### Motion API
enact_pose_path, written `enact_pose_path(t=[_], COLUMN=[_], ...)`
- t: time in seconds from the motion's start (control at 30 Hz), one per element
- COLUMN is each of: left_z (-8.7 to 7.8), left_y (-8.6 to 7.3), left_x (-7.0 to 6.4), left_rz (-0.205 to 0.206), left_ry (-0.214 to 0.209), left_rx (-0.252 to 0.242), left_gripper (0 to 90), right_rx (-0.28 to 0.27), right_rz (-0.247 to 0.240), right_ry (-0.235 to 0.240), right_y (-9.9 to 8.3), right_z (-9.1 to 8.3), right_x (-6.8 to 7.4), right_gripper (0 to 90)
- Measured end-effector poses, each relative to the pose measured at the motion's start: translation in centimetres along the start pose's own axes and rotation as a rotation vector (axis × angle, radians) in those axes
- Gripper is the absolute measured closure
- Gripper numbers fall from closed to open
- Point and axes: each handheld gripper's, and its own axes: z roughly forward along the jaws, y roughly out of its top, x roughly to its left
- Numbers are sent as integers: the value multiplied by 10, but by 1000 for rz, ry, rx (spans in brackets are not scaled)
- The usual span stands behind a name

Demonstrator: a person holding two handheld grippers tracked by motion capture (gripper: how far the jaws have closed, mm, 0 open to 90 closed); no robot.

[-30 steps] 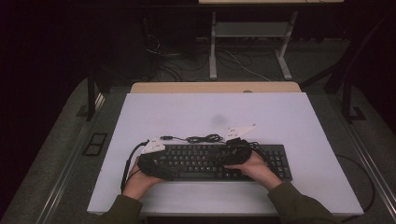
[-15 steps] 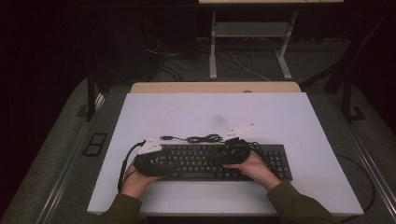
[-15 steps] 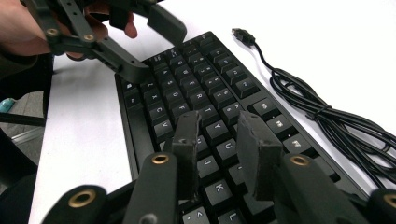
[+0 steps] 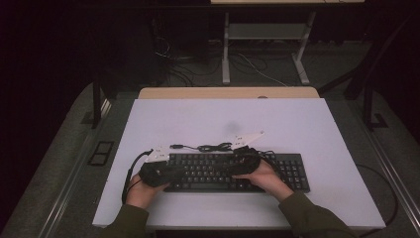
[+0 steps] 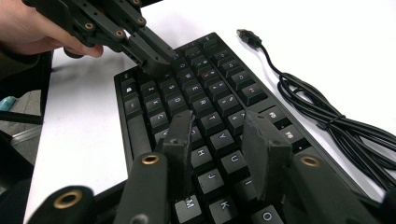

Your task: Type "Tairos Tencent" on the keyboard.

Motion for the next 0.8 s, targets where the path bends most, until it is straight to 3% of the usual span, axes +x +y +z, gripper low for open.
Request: enact_pose_path(t=[0.67,0.8], left_z=[5,5], left_y=[-2,-2], left_x=[2,2], left_rz=[16,3], left_ry=[3,0], left_rx=[47,34], left_gripper=[886,886], right_rx=[-7,-8], right_rz=[10,14], right_ry=[-19,-20], right_y=[-1,-1], right_z=[-1,-1], right_x=[-1,-1], right_gripper=[477,464])
